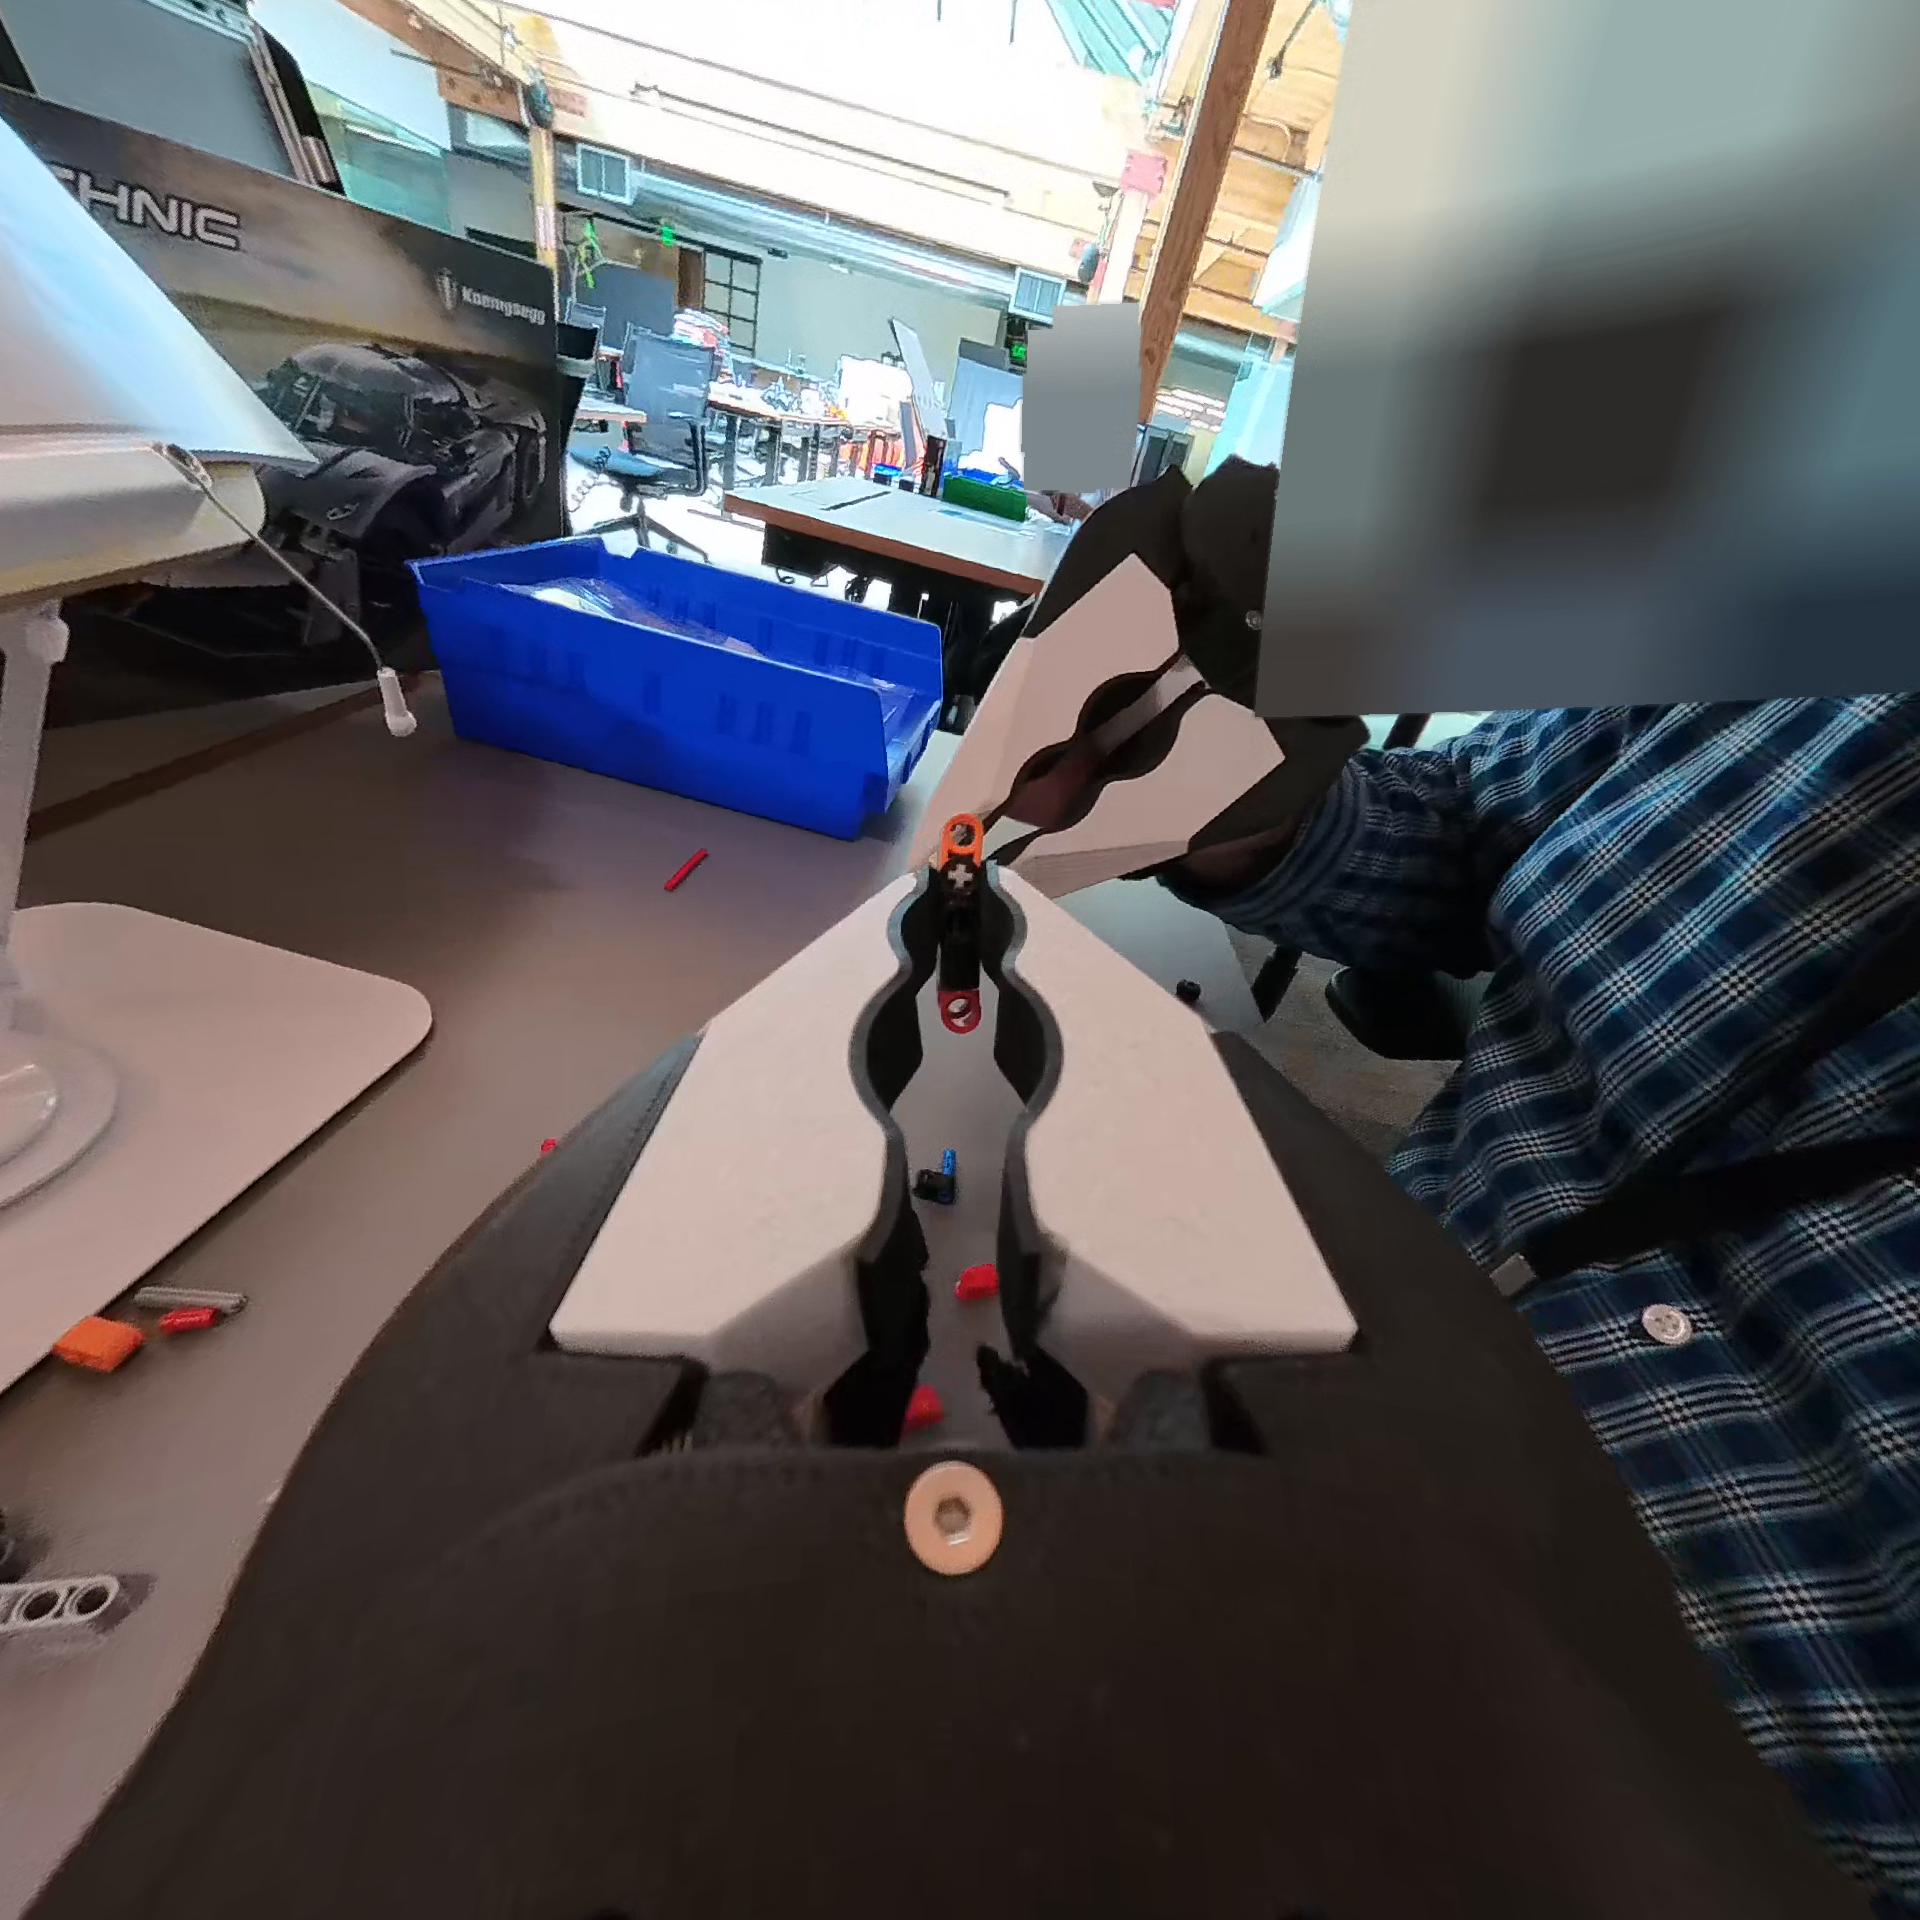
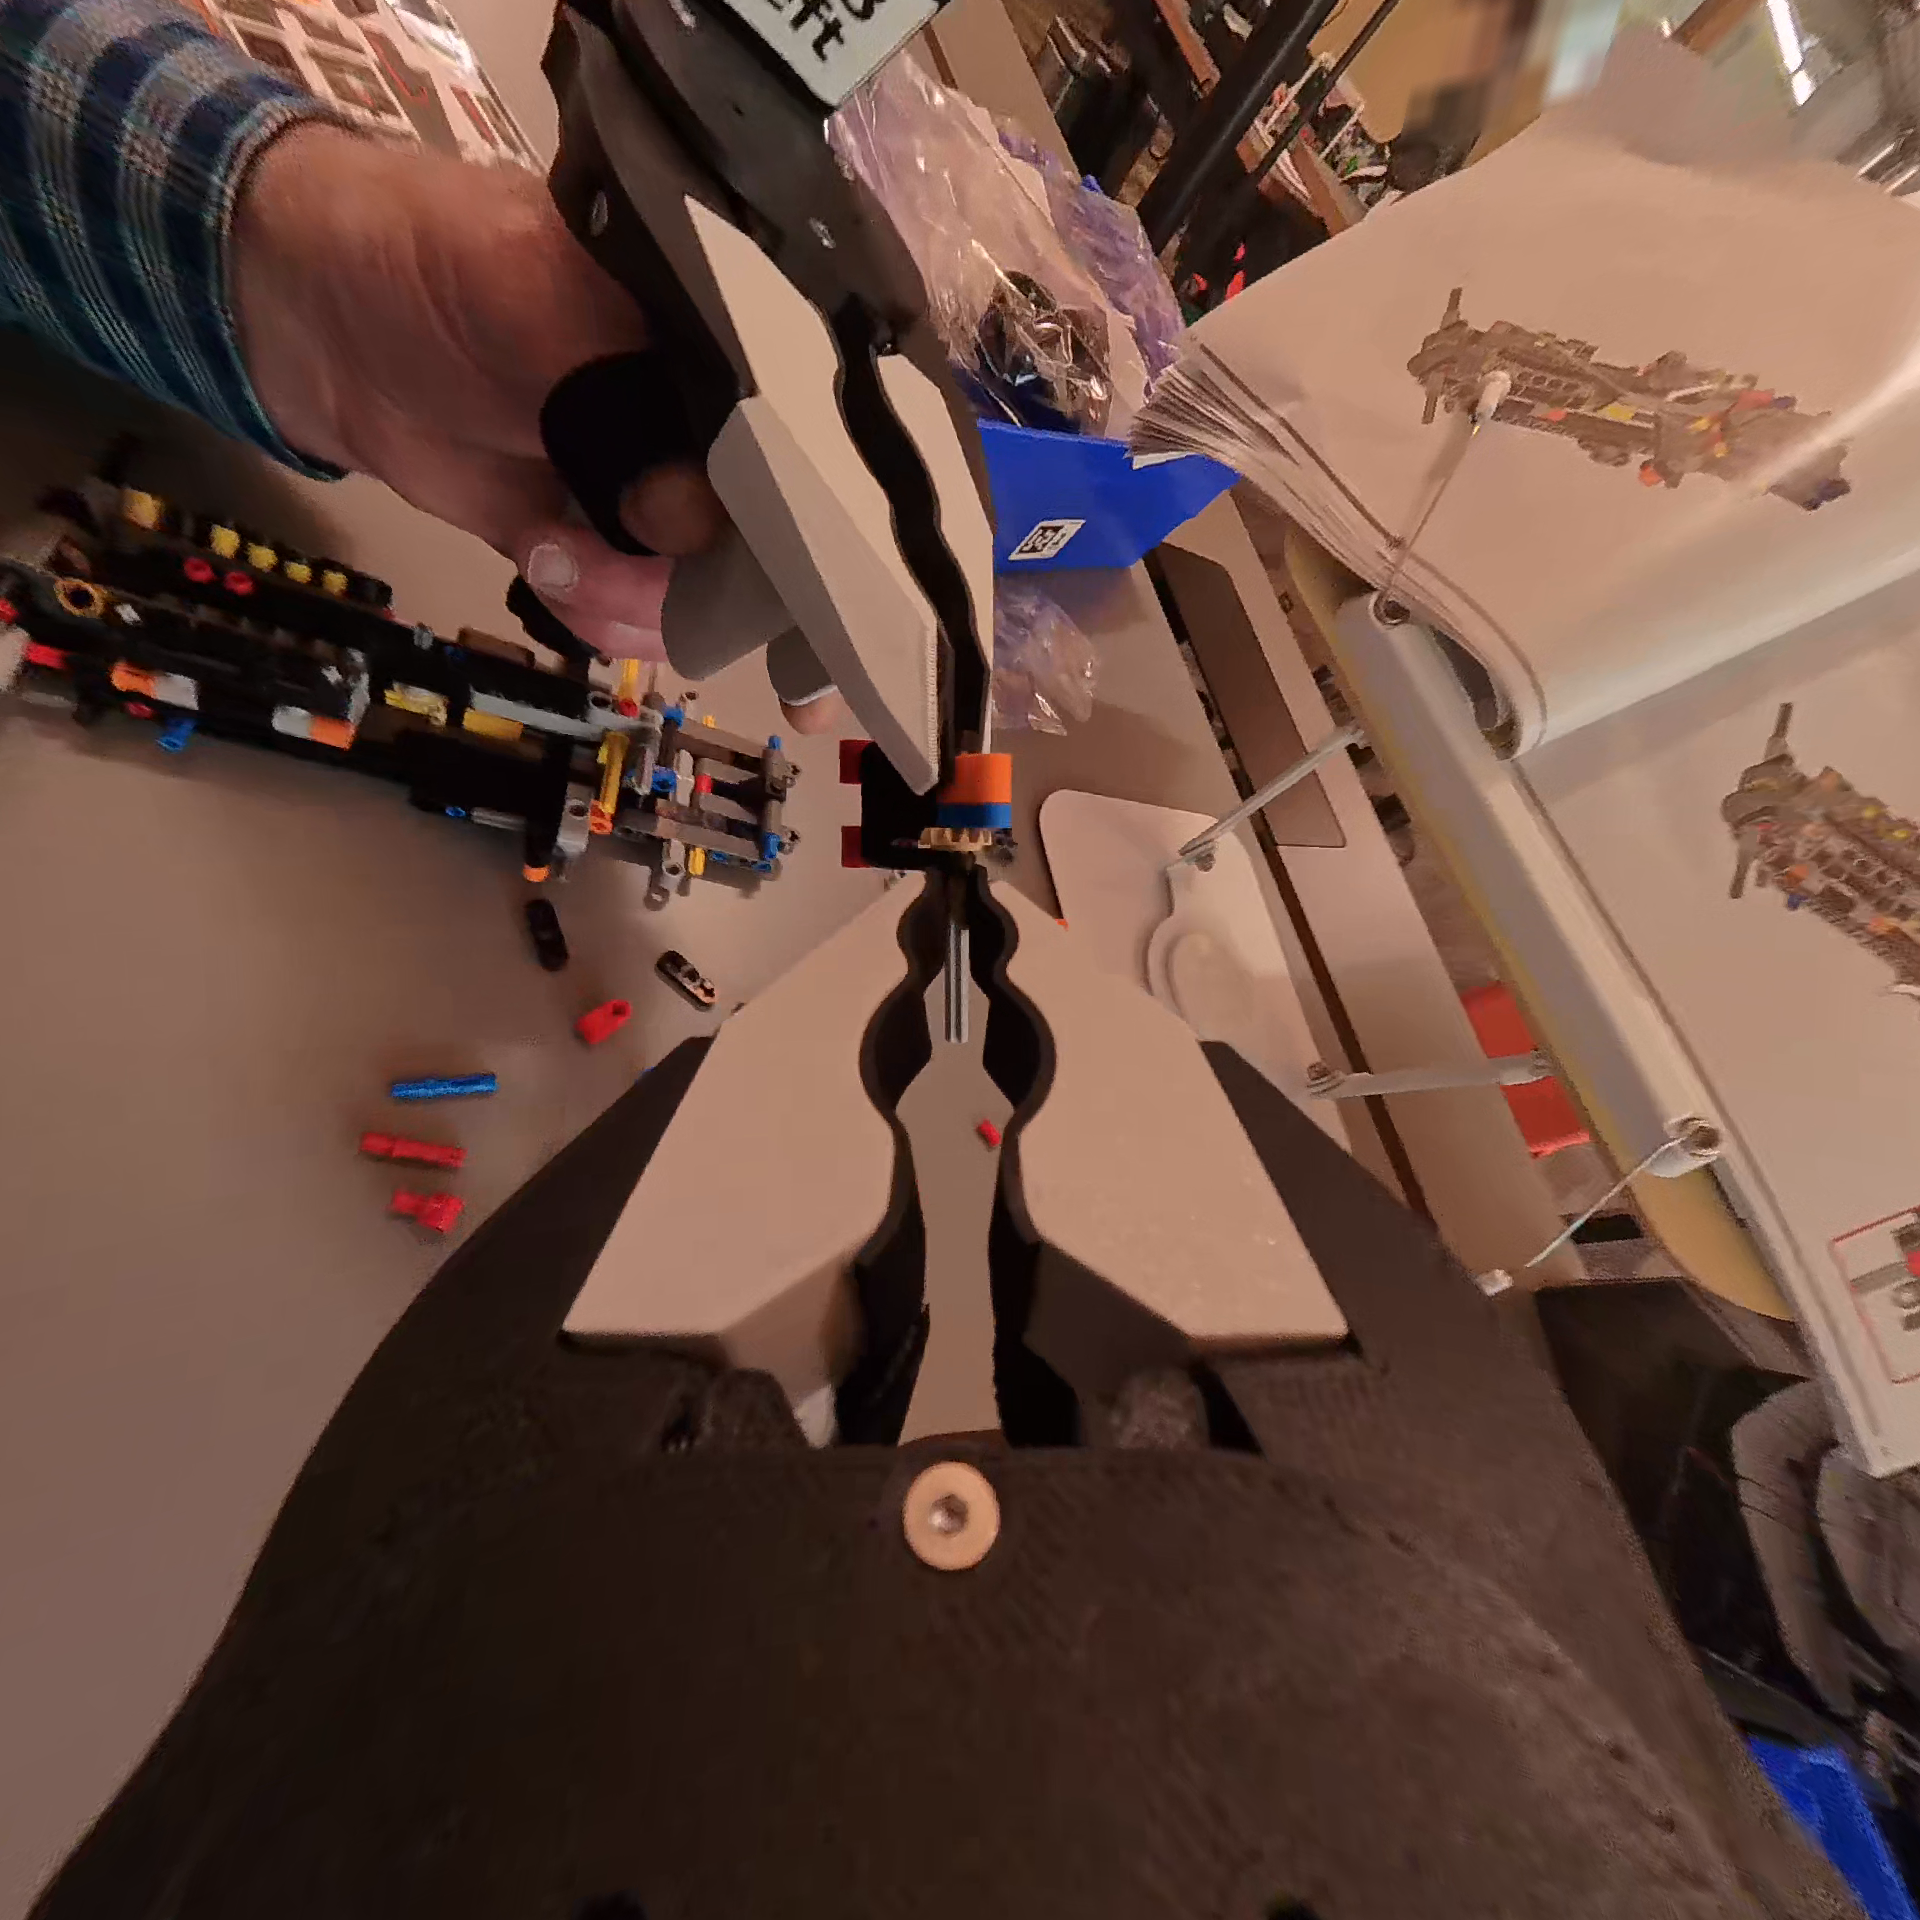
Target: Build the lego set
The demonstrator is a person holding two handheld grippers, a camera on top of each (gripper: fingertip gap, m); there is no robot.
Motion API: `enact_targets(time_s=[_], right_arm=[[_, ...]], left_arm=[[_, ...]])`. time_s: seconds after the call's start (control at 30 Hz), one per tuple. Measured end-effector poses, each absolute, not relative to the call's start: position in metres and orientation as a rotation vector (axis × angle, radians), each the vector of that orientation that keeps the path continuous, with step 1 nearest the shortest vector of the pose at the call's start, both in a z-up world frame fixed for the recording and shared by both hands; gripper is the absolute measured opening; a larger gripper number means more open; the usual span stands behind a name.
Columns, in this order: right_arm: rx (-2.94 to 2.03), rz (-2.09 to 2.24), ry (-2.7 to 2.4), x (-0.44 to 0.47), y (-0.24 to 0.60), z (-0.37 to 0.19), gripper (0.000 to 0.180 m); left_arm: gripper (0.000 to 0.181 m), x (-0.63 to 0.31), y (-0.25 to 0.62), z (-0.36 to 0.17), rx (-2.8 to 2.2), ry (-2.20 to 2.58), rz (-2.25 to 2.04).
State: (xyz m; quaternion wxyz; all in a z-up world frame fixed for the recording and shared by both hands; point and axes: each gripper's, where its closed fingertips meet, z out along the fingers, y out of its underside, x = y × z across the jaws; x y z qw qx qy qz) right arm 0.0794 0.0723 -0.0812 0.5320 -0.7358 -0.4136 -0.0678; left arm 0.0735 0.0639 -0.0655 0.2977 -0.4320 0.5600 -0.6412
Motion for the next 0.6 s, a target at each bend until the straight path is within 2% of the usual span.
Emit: enact_targets(time_s=[0.2, 0.27, 0.4, 0.43, 0.6], right_arm=[[-1.750, 0.016, -0.913, 0.077, 0.071, -0.073, 0.009], [-1.752, 0.009, -0.903, 0.078, 0.071, -0.073, 0.017], [-1.764, 0.024, -0.919, 0.076, 0.070, -0.077, 0.010], [-1.760, 0.022, -0.940, 0.074, 0.068, -0.077, 0.003], [-1.777, -0.050, -1.058, 0.072, 0.066, -0.084, 0.001]], left_arm=[[0.005, 0.072, 0.067, -0.062, -1.158, 1.455, -1.778], [0.005, 0.071, 0.068, -0.060, -1.150, 1.444, -1.798], [0.005, 0.072, 0.063, -0.061, -1.133, 1.461, -1.779], [0.005, 0.071, 0.063, -0.060, -1.129, 1.461, -1.777], [0.005, 0.071, 0.059, -0.065, -1.105, 1.524, -1.720]])
